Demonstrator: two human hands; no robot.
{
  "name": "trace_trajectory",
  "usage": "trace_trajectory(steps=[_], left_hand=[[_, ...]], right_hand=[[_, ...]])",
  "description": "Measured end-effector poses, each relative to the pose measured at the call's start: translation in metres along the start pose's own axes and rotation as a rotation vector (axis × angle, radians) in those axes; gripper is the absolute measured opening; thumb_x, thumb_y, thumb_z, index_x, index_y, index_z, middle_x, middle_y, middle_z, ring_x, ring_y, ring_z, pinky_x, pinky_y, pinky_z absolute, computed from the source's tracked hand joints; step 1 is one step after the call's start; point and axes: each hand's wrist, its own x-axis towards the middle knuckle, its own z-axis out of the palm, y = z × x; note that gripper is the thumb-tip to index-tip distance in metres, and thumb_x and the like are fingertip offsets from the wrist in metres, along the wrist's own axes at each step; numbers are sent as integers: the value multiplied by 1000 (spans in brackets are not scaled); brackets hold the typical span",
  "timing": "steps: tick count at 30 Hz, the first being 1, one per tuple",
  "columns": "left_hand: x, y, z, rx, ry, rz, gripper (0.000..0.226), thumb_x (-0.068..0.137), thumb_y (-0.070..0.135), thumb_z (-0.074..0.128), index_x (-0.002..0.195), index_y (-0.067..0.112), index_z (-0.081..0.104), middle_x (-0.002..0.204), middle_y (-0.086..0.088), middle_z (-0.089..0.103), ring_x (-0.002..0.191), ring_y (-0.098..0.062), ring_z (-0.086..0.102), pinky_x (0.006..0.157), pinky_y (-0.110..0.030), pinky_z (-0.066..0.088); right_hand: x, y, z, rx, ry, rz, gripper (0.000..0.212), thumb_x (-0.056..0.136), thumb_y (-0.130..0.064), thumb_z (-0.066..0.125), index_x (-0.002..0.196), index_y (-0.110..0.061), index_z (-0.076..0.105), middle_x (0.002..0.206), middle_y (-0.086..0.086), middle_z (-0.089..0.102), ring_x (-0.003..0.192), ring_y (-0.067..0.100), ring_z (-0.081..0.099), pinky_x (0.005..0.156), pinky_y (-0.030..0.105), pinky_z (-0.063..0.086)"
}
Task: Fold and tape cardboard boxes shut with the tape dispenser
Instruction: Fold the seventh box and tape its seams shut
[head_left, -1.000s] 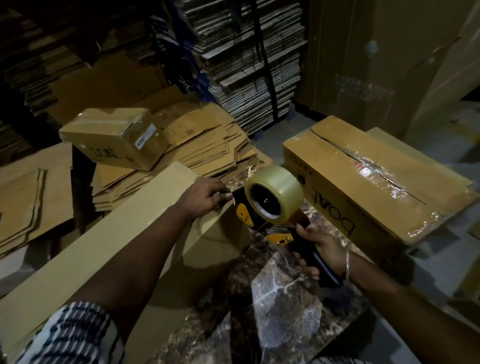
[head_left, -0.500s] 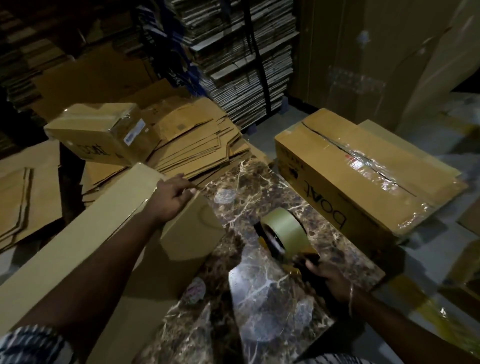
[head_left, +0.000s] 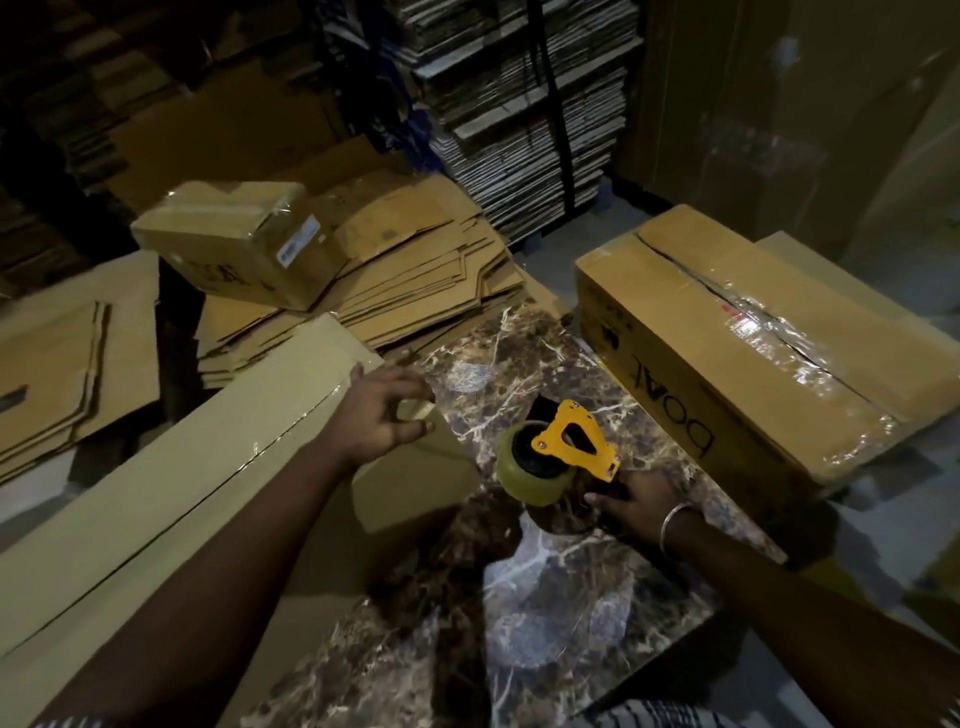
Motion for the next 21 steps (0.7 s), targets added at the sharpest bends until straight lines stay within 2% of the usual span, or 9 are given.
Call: trace_trajectory(steps=[2, 4, 6, 8, 11, 13, 16, 18, 21], left_hand=[[-9, 4, 5, -40, -12, 16, 49, 72, 58, 64, 105, 24, 76, 128, 9, 65, 138, -3, 34, 112, -66, 5], [-17, 11, 8, -78, -3, 37, 42, 75, 56, 67, 102, 25, 77, 126, 15, 65, 145, -8, 31, 112, -61, 2], [-23, 22, 11, -109, 22, 34, 35, 82, 54, 64, 99, 26, 78, 121, 22, 64, 145, -9, 32, 114, -58, 2], [-28, 32, 13, -127, 55, 10, 33, 91, 50, 58, 100, 25, 79, 119, 23, 64, 145, -8, 33, 117, -54, 4], [-31, 41, 16, -113, 75, -11, 29, 97, 41, 56, 109, 25, 77, 126, 16, 64, 147, -11, 31, 119, -51, 9], [-32, 43, 15, -74, 65, -34, 36, 97, 45, 53, 122, 25, 70, 137, 10, 59, 149, -11, 26, 120, -50, 11], [-32, 42, 15, -2, 55, -67, 49, 94, 60, 46, 129, 30, 64, 150, 10, 48, 151, -10, 19, 120, -55, 15], [-34, 40, 14, 51, 56, -98, 55, 93, 68, 41, 130, 35, 63, 156, 8, 41, 153, -15, 15, 118, -62, 18], [-36, 41, 15, 106, 64, -232, 80, 84, 82, 33, 149, 36, 41, 165, 2, 20, 153, -21, 7, 119, -59, 13]], right_hand=[[4, 9, 7, -29, -26, -10, 48, 86, -47, 75, 121, -15, 69, 108, 11, 74, 103, 31, 67, 81, 35, 53], [9, 22, 15, -38, -19, 7, 56, 79, -63, 71, 122, -28, 68, 109, 3, 75, 101, 26, 69, 85, 45, 55], [18, 42, 26, -48, -3, 7, 63, 73, -76, 62, 121, -36, 67, 102, -6, 76, 92, 18, 71, 78, 43, 57], [16, 35, 25, -73, -10, -9, 63, 74, -79, 58, 119, -36, 67, 97, -9, 75, 87, 13, 71, 74, 39, 57], [9, 19, 20, -133, -38, -13, 48, 80, -68, 67, 114, -34, 68, 100, -4, 75, 89, 18, 70, 72, 33, 53], [15, 35, 25, -148, -43, -27, 49, 78, -73, 67, 110, -36, 68, 98, -5, 74, 87, 20, 70, 72, 36, 56], [35, 79, 44, -161, -57, -45, 71, 68, -95, 50, 112, -41, 62, 99, -11, 73, 89, 16, 70, 73, 43, 59], [33, 70, 42, -218, -66, -46, 66, 71, -91, 50, 111, -40, 62, 97, -10, 72, 87, 18, 69, 72, 42, 58], [21, 37, 30, -312, -17, -43, 61, 73, -82, 51, 110, -36, 65, 97, -6, 71, 88, 23, 69, 71, 39, 57]])
